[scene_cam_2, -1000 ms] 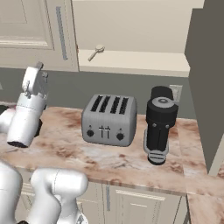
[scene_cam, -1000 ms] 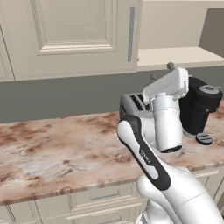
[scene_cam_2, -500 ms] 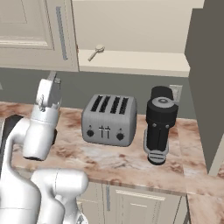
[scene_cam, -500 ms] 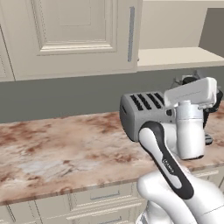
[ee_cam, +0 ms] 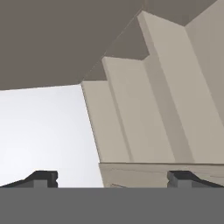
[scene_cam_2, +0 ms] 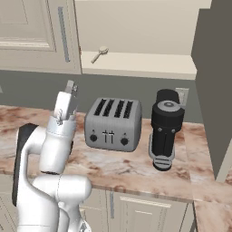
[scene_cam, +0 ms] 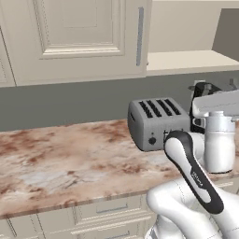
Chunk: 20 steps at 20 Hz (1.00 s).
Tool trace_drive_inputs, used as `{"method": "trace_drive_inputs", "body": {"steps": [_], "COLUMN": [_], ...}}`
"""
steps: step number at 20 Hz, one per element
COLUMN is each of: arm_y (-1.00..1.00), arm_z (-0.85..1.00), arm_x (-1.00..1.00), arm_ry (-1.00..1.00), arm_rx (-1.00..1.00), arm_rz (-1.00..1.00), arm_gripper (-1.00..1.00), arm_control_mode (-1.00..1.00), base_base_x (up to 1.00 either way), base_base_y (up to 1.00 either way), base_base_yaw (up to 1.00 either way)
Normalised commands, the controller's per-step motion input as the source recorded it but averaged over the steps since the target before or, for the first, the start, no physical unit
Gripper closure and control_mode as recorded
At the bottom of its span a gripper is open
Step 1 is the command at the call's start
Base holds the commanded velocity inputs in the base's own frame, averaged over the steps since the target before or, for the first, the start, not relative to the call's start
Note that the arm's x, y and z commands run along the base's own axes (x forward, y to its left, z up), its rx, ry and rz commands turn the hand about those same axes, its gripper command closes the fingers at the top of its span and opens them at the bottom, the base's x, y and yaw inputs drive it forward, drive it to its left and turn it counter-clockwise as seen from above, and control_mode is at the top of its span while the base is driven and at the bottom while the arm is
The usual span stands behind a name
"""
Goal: Pick up the bar soap and dish brush from the sink, and place them back in the cabinet, and close the cabinet doors.
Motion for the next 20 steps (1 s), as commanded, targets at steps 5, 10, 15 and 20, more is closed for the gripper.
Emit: {"method": "trace_drive_inputs", "body": {"steps": [5,10,15,20], "arm_y": [-0.55,-0.51,-0.54,-0.5], "arm_z": [0.0,-0.05,-0.09,-0.2], "arm_x": [-0.37,-0.23,-0.19,-0.15], "arm_ry": [0.0,0.0,-0.01,-0.04], "arm_rx": [0.0,0.0,0.0,0.0], "arm_rz": [0.0,0.0,0.0,0.0], "arm_gripper": [-1.0,-1.0,-1.0,-1.0], "arm_control_mode": [-1.0,-1.0,-1.0,-1.0], "base_base_x": [0.0,0.0,0.0,0.0], "base_base_y": [0.0,0.0,0.0,0.0], "base_base_yaw": [0.0,0.0,0.0,0.0]}}
